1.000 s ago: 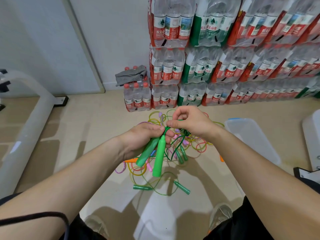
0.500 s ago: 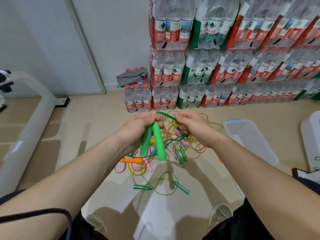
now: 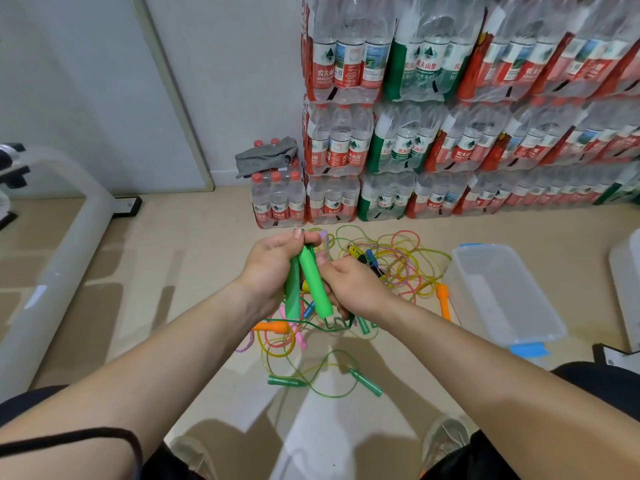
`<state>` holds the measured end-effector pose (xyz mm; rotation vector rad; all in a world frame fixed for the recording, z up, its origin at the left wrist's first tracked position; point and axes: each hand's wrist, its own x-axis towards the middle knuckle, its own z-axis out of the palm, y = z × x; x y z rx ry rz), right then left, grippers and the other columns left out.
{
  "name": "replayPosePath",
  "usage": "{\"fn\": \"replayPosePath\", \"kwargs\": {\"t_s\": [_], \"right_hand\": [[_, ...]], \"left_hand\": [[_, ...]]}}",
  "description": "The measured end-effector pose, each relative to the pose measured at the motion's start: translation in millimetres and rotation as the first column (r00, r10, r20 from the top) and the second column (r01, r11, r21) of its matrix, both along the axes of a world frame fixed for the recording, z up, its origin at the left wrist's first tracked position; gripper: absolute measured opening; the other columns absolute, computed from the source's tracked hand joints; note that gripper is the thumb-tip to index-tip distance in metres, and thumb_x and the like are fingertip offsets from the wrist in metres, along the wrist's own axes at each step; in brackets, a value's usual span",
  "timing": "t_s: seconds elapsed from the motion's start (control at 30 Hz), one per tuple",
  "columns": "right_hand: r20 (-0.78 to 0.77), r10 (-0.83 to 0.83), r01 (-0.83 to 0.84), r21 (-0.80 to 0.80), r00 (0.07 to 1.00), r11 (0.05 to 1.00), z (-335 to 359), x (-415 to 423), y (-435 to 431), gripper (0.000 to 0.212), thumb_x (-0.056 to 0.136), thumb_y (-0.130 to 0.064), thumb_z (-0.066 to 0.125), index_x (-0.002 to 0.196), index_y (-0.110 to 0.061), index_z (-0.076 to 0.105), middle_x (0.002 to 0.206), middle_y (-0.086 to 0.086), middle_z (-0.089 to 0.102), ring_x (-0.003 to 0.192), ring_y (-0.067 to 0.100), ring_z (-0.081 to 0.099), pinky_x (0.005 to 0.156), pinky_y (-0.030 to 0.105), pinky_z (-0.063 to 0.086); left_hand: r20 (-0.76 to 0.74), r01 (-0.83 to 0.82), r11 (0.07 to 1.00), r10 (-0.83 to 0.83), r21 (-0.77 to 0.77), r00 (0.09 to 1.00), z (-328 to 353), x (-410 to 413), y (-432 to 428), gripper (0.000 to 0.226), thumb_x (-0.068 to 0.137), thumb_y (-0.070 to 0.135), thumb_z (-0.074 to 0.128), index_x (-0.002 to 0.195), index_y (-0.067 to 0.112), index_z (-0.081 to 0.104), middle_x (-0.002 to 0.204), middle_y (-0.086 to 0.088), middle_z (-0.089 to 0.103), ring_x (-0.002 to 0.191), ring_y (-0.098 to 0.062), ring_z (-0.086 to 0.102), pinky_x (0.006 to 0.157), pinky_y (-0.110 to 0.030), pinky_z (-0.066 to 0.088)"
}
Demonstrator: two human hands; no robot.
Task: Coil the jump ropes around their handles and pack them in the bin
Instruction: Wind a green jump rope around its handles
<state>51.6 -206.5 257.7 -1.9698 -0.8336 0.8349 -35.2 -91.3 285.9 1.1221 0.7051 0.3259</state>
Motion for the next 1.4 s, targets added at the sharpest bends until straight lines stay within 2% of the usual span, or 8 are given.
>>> {"fn": "replayPosePath", "kwargs": {"t_s": [0.17,0.3,0.47,0.63,0.8,1.0,1.17,1.4], "right_hand": [[-0.318,-0.072,0.087,0.032,0.945,0.996,7,-5,3,0.047,0.106,-0.041,0.042,0.071,-0.011,0.052,0.043,0.001,0.041,0.039,0.023,0.053,0.061,0.037,0.045],[-0.194,-0.128,0.151,0.109,0.973,0.982,5,-9,3,0.014,0.104,-0.023,0.046,0.102,-0.019,0.059,0.053,-0.001,0.051,0.041,0.01,0.046,0.057,0.031,0.038],[-0.051,-0.014,0.022,0.169,0.999,0.985,0,-28,3,0.044,0.097,-0.018,0.052,0.134,-0.042,0.057,0.073,0.0,0.069,0.061,0.008,0.063,0.074,0.042,0.058],[-0.354,0.175,-0.073,0.284,0.919,0.956,7,-43,-1,0.064,0.094,-0.005,0.058,0.109,-0.066,0.056,0.073,0.011,0.058,0.065,0.022,0.057,0.068,0.034,0.052],[-0.121,0.241,-0.232,0.081,0.963,0.969,1,-50,-3,0.09,0.092,-0.025,0.064,0.158,-0.047,0.007,0.075,-0.003,0.059,0.063,0.011,0.056,0.07,0.031,0.051],[-0.121,0.17,-0.155,0.121,0.978,0.98,-3,-40,-2,0.087,0.088,-0.025,0.063,0.154,-0.053,0.014,0.072,-0.001,0.056,0.063,0.017,0.058,0.075,0.043,0.055],[-0.161,0.094,-0.059,0.214,0.982,0.975,2,-36,3,0.071,0.086,-0.016,0.06,0.132,-0.068,0.042,0.073,0.001,0.051,0.062,0.018,0.051,0.064,0.051,0.054],[-0.627,-0.044,0.294,0.3,0.777,0.908,20,-45,3,0.056,0.093,0.008,0.049,0.146,-0.01,0.049,0.069,0.008,0.062,0.058,0.025,0.063,0.059,0.034,0.057]], "left_hand": [[0.007,-0.09,0.985,0.09,0.149,0.996,-4,5,3,0.028,0.105,0.019,0.047,0.092,0.006,0.068,0.075,-0.017,0.064,0.06,-0.029,0.063,0.06,-0.043,0.059],[0.008,-0.22,0.928,0.228,0.301,0.974,-11,9,17,0.026,0.105,0.017,0.05,0.089,0.014,0.071,0.086,-0.006,0.07,0.075,-0.018,0.068,0.075,-0.035,0.059],[-0.015,-0.344,0.902,0.36,0.26,0.933,-18,13,17,0.023,0.104,0.019,0.052,0.096,0.013,0.073,0.089,-0.001,0.073,0.079,-0.014,0.068,0.071,-0.029,0.058],[0.023,-0.422,0.889,0.425,0.178,0.905,-19,12,12,0.027,0.106,0.02,0.047,0.104,0.007,0.07,0.089,-0.004,0.072,0.073,-0.011,0.065,0.071,-0.022,0.056],[0.012,-0.366,0.93,0.366,0.013,0.93,-18,12,9,0.033,0.109,0.023,0.036,0.113,0.006,0.064,0.095,-0.011,0.07,0.085,-0.02,0.064,0.081,-0.031,0.054],[-0.013,-0.281,0.942,0.283,-0.181,0.959,-9,13,18,0.036,0.104,0.016,0.038,0.128,0.001,0.061,0.11,-0.017,0.067,0.093,-0.025,0.06,0.082,-0.033,0.051],[0.058,-0.176,0.978,0.183,-0.108,0.981,0,13,24,0.029,0.106,0.008,0.038,0.127,0.006,0.058,0.107,-0.009,0.065,0.098,-0.022,0.055,0.084,-0.031,0.049],[0.105,-0.224,0.974,0.219,0.038,0.97,-7,13,17,0.027,0.104,0.003,0.046,0.118,0.019,0.061,0.109,-0.004,0.066,0.111,-0.017,0.06,0.099,-0.033,0.048]]}}
